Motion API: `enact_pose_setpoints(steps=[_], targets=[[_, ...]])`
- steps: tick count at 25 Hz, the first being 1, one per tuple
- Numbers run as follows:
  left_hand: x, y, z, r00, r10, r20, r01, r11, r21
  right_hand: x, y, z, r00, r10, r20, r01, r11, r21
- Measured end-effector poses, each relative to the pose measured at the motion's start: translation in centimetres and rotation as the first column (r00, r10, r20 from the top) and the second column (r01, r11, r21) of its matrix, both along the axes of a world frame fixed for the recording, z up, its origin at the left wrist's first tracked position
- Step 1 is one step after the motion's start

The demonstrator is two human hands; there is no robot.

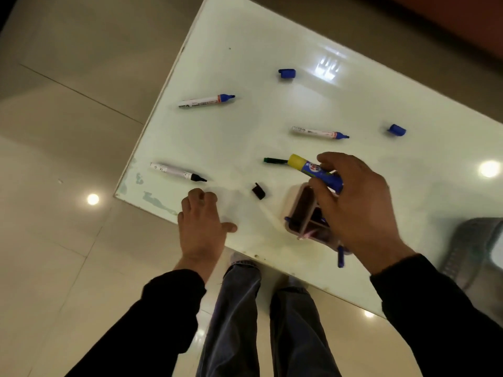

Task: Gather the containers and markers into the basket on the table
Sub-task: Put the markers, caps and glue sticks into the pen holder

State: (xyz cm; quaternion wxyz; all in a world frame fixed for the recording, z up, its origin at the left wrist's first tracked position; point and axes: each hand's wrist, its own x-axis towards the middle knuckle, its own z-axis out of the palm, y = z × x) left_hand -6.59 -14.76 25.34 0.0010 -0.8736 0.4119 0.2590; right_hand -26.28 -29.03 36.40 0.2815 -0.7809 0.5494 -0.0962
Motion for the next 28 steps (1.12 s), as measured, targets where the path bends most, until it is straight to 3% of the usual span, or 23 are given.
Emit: enact_pose_setpoints(steps=[3,6,10,17,22,24,26,28], targets=[[-1.6,0.2,0.3,0.999,-0.037,0.039,0.038,0.999,-0.029,-6.0,1.3,1.6,0.983,-0.157,0.092,0.157,0.988,0.012],[-5.0,1.0,0.8,0.983,-0.159,0.088,0.162,0.987,-0.021,-10.2,3.6,2.2,0.984,-0.153,0.094,0.159,0.986,-0.059],[-9.1,1.8,0.1,0.952,-0.305,0.037,0.298,0.947,0.121,-12.0,6.2,1.7,0.983,-0.158,0.090,0.164,0.984,-0.062],[-10.3,2.4,-0.8,0.956,-0.288,-0.053,0.292,0.936,0.197,-10.4,7.7,-0.1,0.935,-0.271,0.227,0.256,0.962,0.095],[-10.4,2.2,-0.9,0.958,-0.281,-0.055,0.286,0.933,0.220,-8.2,7.0,-0.6,0.930,-0.214,0.300,0.211,0.977,0.043],[-10.3,2.3,-1.0,0.955,-0.292,-0.047,0.295,0.930,0.221,-8.1,6.8,-0.4,0.886,-0.243,0.395,0.254,0.967,0.024],[-10.2,2.5,-1.3,0.954,-0.296,-0.053,0.300,0.931,0.207,-8.1,6.6,0.0,0.790,-0.361,0.495,0.329,0.932,0.154],[-10.1,2.6,-1.5,0.954,-0.295,-0.061,0.301,0.933,0.197,-8.2,6.4,0.5,0.827,-0.352,0.438,0.311,0.936,0.165]])
